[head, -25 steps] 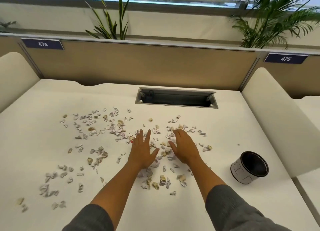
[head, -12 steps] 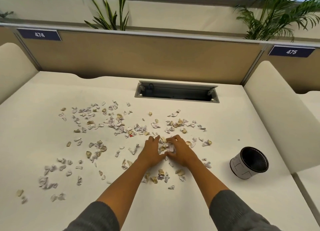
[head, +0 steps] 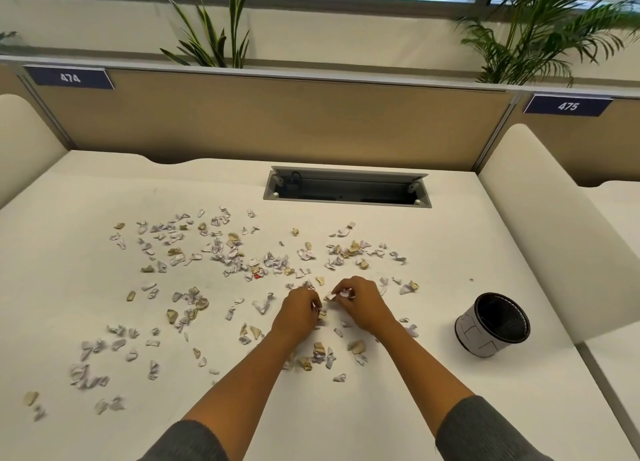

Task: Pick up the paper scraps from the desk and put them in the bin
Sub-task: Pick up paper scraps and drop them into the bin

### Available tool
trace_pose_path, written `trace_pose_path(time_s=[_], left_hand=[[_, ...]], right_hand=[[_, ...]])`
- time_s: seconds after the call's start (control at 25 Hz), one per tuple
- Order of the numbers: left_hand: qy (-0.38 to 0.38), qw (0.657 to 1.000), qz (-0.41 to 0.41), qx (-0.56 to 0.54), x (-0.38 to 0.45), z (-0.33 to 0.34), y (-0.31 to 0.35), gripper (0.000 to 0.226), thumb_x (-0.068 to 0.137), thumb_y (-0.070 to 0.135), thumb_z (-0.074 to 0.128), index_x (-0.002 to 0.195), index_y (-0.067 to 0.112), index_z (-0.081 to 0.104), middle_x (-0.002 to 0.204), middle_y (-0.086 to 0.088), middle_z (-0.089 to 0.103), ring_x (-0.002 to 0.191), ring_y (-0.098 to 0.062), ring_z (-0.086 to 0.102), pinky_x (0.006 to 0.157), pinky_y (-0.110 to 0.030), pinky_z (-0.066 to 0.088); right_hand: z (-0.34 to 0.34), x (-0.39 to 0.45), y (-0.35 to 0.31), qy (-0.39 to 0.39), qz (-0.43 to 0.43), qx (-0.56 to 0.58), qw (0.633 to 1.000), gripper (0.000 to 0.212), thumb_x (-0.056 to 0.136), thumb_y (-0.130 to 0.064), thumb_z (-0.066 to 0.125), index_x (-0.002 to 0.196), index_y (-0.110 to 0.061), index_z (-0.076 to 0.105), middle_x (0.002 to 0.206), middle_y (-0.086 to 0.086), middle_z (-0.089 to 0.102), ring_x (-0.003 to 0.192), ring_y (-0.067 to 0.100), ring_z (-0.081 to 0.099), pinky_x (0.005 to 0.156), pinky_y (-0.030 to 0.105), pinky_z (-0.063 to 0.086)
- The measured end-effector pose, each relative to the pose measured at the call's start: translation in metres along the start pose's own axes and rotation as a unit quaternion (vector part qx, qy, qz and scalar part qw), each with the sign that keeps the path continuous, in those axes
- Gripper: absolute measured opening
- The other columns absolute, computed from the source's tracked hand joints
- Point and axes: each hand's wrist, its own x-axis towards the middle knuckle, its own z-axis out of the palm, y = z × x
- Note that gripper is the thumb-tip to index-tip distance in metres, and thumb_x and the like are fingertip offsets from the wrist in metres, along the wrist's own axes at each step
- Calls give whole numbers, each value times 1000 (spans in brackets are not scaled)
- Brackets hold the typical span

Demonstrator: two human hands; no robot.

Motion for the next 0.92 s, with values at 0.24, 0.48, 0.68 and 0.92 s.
trace_pose_path(time_s=[0.24,0.48,0.68,0.92], left_hand=[[2,1000,-14,-21,-2,-3,-3,19,78,-5,60,80,8,75,71,-2,64,63,-12,58,62,-27,54],[16,998,-28,-48,-6,-12,0,8,73,0,72,71,7,75,67,-6,68,60,-13,60,55,-21,50],[46,994,-42,-89,-10,-17,6,12,71,-4,70,68,6,76,69,-8,71,61,-12,61,56,-18,47],[55,991,-56,-112,-12,-21,11,12,72,-3,73,66,8,75,68,-4,71,61,-5,61,54,-12,44]], right_hand=[[-28,-22,-5,59,81,181,978,7,85,-17,74,90,-17,78,80,-11,71,71,0,63,61,5,42],[-93,-48,8,131,118,236,956,5,86,-20,73,88,-21,77,82,-6,74,75,7,70,69,17,52],[-148,-80,46,210,169,127,955,3,86,-22,73,87,-23,75,84,-2,74,79,11,69,68,21,49],[-176,-113,86,263,246,-45,932,9,88,-11,69,94,-7,75,96,14,72,84,28,63,70,27,46]])
